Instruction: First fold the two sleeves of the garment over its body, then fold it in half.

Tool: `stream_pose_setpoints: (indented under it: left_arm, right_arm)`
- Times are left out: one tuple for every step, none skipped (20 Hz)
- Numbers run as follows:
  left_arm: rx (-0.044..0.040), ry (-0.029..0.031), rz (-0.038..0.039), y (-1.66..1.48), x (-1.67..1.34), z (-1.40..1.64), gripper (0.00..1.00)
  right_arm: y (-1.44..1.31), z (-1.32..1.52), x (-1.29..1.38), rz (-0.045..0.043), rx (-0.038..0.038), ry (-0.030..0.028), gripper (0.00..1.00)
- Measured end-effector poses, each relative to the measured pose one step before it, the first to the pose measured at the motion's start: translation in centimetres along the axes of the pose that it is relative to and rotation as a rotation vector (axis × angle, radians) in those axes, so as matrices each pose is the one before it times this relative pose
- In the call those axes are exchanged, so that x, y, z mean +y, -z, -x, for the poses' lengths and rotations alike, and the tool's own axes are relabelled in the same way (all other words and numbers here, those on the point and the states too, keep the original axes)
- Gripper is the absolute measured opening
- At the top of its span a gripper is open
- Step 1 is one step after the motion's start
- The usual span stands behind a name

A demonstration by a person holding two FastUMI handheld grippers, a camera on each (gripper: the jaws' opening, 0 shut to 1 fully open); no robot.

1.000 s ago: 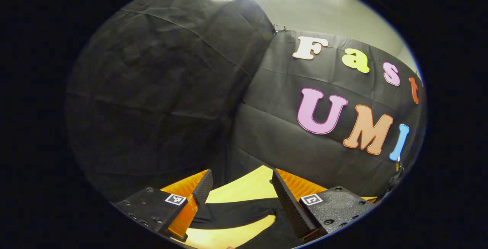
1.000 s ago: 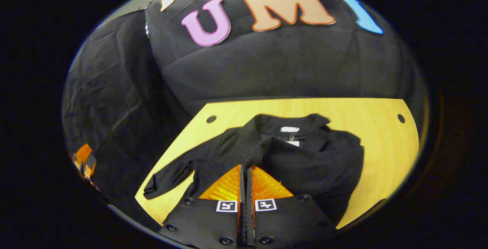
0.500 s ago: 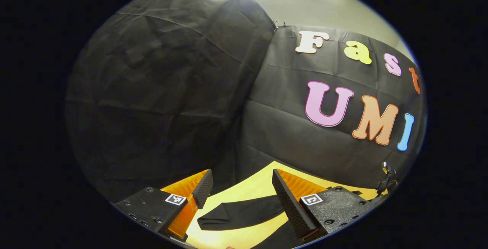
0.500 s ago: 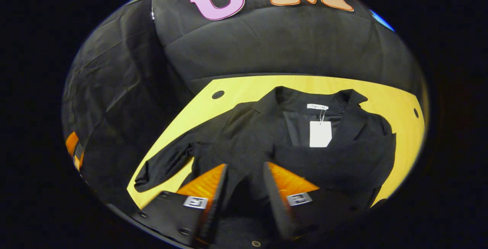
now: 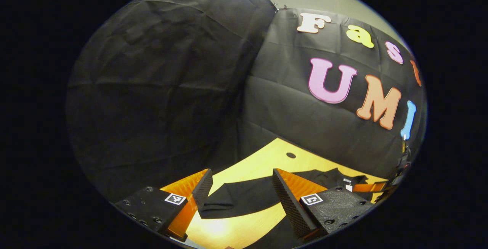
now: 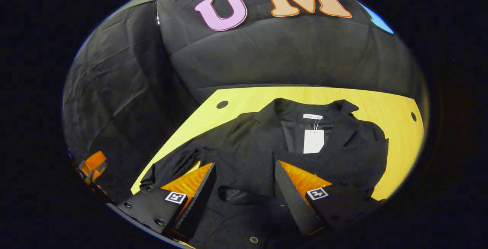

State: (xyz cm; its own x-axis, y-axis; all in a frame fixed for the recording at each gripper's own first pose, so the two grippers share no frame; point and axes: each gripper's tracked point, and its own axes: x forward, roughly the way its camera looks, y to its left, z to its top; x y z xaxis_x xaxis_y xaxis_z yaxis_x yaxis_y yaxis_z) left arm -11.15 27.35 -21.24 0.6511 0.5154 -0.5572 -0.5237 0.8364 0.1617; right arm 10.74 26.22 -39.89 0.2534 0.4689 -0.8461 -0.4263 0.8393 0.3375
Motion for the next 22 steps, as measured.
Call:
stream_pose_setpoints:
  left_arm:
    - [0.03152, -0.00596, -0.01904, 1.302, 0.258, -0.556, 0.93]
    - [0.03956, -0.00166, -0.01912, 1.391, 0.080, -0.630, 0.94]
    - [0.03184, 0.00296, -0.01591, 0.999, -0.197, -0.679, 0.94]
    - [0.01565, 0.00443, -0.01344, 0.745, -0.183, -0.789, 0.94]
    - [0.01590, 0.00031, -0.01100, 0.715, -0.163, -1.115, 0.94]
    - [0.02467, -0.00183, -0.00819, 1.070, -0.004, -0.984, 0.94]
    - [0.04037, -0.00079, -0.00678, 1.207, -0.085, -0.846, 0.94]
    - [0.04327, -0.00278, -0.00769, 1.292, 0.081, -0.706, 0.94]
    - [0.02746, -0.00974, -0.01054, 0.797, 0.322, -0.886, 0.94]
    - [0.01467, -0.01474, -0.01010, 0.626, 0.377, -0.849, 0.95]
    - [0.00453, -0.01845, -0.00841, 0.282, 0.396, -1.000, 0.95]
    - [0.01010, -0.01953, -0.00726, 0.400, 0.383, -0.711, 0.95]
    - [0.01627, -0.01684, -0.00419, 0.452, 0.315, -0.449, 0.95]
    - [0.01802, -0.01339, -0.00050, 0.551, 0.317, -0.530, 0.95]
    - [0.01726, -0.01378, 0.00117, 0.653, 0.437, -0.363, 0.95]
    - [0.02308, -0.01504, -0.00339, 0.796, 0.414, -0.378, 0.95]
    - [0.02605, -0.02127, -0.01150, 0.732, 0.117, -0.123, 0.94]
    - [-0.04930, 0.00530, -0.02255, -0.886, -0.010, 0.001, 0.93]
    - [0.01152, 0.00126, -0.01452, 0.492, 0.099, -0.284, 0.93]
    - [0.00690, 0.00391, -0.00366, 0.044, -0.238, 0.252, 0.89]
    - [-0.00808, 0.00489, -0.00032, -0.313, -0.074, -0.054, 0.87]
    - [0.00390, 0.00259, -0.00603, -0.011, -0.137, -0.040, 0.84]
  right_arm:
    - [0.041, 0.827, 0.186, -0.01191, -0.01126, -0.01034, 0.98]
    - [0.180, 0.927, 0.043, -0.01036, -0.01205, -0.00589, 0.99]
    - [0.075, 0.877, -0.042, -0.00542, -0.01229, -0.00115, 0.99]
    - [0.284, 0.878, -0.027, -0.00234, -0.00794, -0.00011, 0.99]
    - [0.174, 0.916, -0.096, 0.00126, -0.00339, 0.00002, 0.98]
    - [0.323, 0.767, -0.003, 0.00504, -0.00233, 0.00106, 0.98]
    - [-0.030, 0.743, -0.212, 0.00885, -0.00628, 0.00709, 0.98]
    - [0.018, 0.740, -0.235, 0.00803, -0.00810, 0.00872, 0.98]
    - [-0.090, 0.567, -0.161, 0.00062, -0.00885, 0.00714, 0.98]
    - [0.051, 0.448, 0.048, -0.00739, -0.00776, 0.00130, 0.98]
    - [-0.189, 0.510, -0.073, -0.01352, -0.00935, -0.00152, 0.98]
    - [-0.269, 0.198, 0.013, -0.01479, -0.00984, 0.00139, 0.98]
    - [-0.344, 0.243, -0.092, -0.01344, -0.00850, 0.00043, 0.98]
    - [-0.179, 0.201, 0.116, -0.00921, -0.00838, 0.00143, 0.98]
    - [-0.301, 0.151, -0.129, -0.00362, -0.00460, 0.00594, 0.98]
    - [-0.013, 0.087, -0.192, -0.00057, -0.00368, 0.00776, 0.98]
    - [-0.308, 0.158, -0.167, -0.00203, -0.00871, 0.00650, 0.98]
    - [-0.108, 0.210, -0.055, -0.00322, -0.00495, 0.00489, 0.98]
    - [-0.176, 0.103, -0.120, -0.00323, -0.00451, 0.00409, 0.98]
    - [0.043, 0.029, -0.061, -0.00364, -0.00149, 0.00324, 0.98]
    - [-0.061, 0.030, -0.097, -0.00237, 0.00230, 0.00237, 0.98]
    - [0.108, 0.002, -0.127, -0.00063, 0.00338, 0.00303, 0.98]
